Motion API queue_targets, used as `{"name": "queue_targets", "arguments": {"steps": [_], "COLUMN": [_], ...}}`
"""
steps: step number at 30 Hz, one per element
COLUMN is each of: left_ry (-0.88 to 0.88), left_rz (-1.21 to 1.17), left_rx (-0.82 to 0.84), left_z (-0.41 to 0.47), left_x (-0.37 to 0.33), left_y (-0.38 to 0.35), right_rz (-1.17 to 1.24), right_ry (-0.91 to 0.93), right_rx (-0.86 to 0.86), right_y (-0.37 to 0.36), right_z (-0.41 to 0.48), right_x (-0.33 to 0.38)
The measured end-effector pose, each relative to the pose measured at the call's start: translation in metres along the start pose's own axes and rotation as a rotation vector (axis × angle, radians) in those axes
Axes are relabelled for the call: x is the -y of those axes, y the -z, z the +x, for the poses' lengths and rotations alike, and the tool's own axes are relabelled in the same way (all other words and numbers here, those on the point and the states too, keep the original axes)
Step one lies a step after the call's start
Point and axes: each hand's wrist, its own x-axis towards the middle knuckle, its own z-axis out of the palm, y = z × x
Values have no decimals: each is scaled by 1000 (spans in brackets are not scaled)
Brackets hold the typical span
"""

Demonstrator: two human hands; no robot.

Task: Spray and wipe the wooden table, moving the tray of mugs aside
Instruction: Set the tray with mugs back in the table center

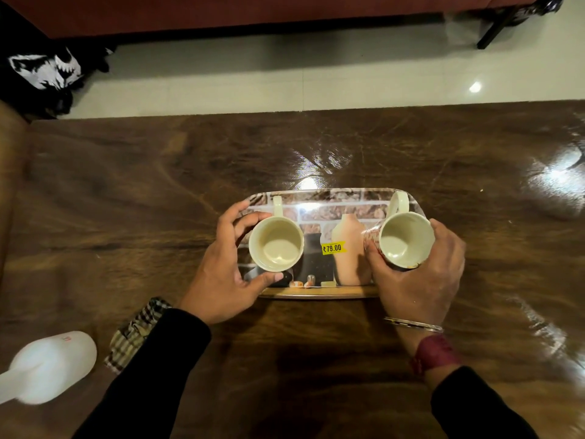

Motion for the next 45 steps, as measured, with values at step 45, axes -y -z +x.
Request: {"name": "queue_targets", "arguments": {"steps": [45], "left_ry": [430], "left_rz": [351], "left_rx": [-581], "left_z": [3], "left_x": [46], "left_y": [-38], "right_rz": [13], "right_ry": [-35], "right_rx": [247], "right_y": [-8], "right_z": [52], "right_x": [-71]}}
